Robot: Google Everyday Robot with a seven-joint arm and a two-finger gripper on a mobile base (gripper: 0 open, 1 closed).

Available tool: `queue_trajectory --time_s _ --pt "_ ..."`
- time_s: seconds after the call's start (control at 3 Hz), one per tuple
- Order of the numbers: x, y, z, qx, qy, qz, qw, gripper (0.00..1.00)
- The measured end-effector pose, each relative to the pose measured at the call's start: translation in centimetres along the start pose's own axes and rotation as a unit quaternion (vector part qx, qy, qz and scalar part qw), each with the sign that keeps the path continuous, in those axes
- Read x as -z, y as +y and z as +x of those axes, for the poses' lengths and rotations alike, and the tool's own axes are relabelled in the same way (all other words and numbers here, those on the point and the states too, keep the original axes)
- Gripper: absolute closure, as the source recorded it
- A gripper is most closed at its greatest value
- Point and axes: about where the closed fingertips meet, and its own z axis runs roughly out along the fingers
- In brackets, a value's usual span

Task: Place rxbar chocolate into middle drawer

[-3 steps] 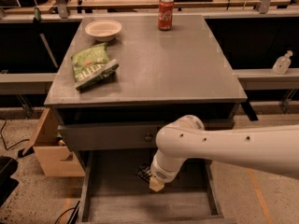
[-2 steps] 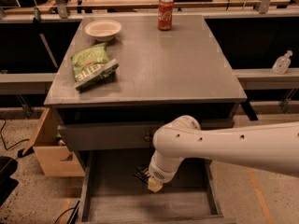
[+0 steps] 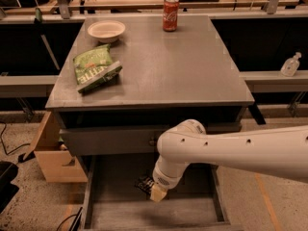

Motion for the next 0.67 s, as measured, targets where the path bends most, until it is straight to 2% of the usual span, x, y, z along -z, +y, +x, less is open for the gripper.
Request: queue_trajectory --time_s 0.33,0.67 --pt "-0.04 0.04 0.03 0.000 0.001 0.000 1.0000 0.15" --pt "-0.08 0.09 0.07 0.001 0.001 -0.001 1.0000 0.00"
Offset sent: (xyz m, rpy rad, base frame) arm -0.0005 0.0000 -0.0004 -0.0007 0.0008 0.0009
